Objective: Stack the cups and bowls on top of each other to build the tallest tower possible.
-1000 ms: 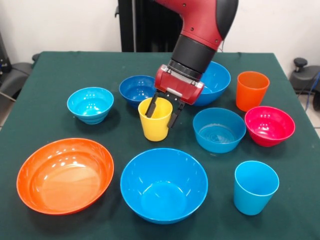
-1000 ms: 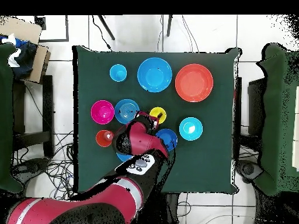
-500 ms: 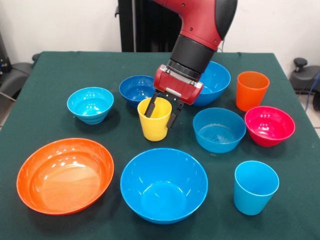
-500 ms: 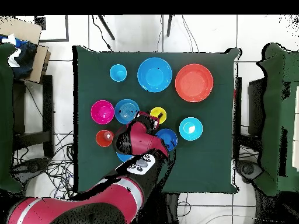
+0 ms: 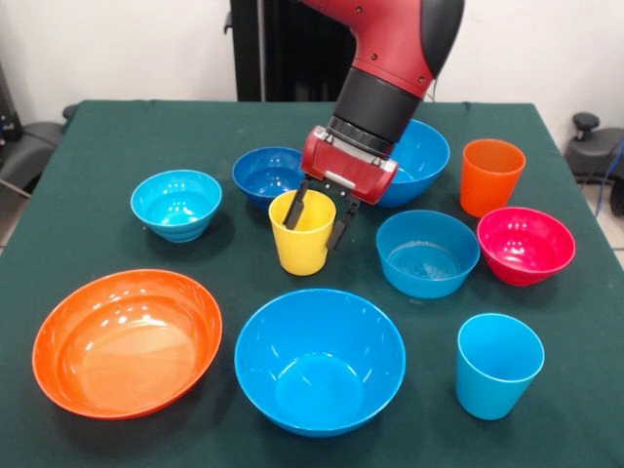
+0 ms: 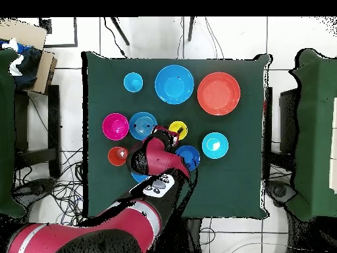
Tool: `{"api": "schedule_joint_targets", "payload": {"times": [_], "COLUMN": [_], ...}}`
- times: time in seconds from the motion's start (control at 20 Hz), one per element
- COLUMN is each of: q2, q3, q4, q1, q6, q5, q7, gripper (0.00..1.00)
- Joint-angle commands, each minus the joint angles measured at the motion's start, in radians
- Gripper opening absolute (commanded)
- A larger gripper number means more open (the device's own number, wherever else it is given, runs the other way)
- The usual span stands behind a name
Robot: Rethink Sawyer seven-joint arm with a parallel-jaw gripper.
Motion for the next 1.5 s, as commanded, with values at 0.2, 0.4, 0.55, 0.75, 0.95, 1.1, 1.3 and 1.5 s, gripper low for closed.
{"api": "schedule_joint_targets", "payload": {"times": [0.2, 0.4, 0.55, 0.75, 0.95, 1.1, 1.3, 1.5], "q2": [0.003, 0.002, -0.007, -0.011, -0.015, -0.013, -0.011, -0.010], "q3": [0.104, 0.113, 0.118, 0.125, 0.124, 0.123, 0.119, 0.117], "q4": [-0.040, -0.042, -0.037, -0.037, -0.035, -0.035, -0.040, -0.039], "q1": [-0.006, 0.003, -0.005, -0.012, -0.012, -0.010, -0.007, -0.003], "q6": [0.011, 0.028, 0.040, 0.049, 0.057, 0.055, 0.061, 0.063], "q5": [-0.012, -0.003, -0.009, -0.013, -0.012, -0.011, -0.008, -0.002], "q7": [0.139, 0.141, 0.138, 0.136, 0.134, 0.135, 0.131, 0.134], "gripper": [1.00, 1.00, 1.00, 1.00, 1.00, 1.00, 1.00, 1.00]}}
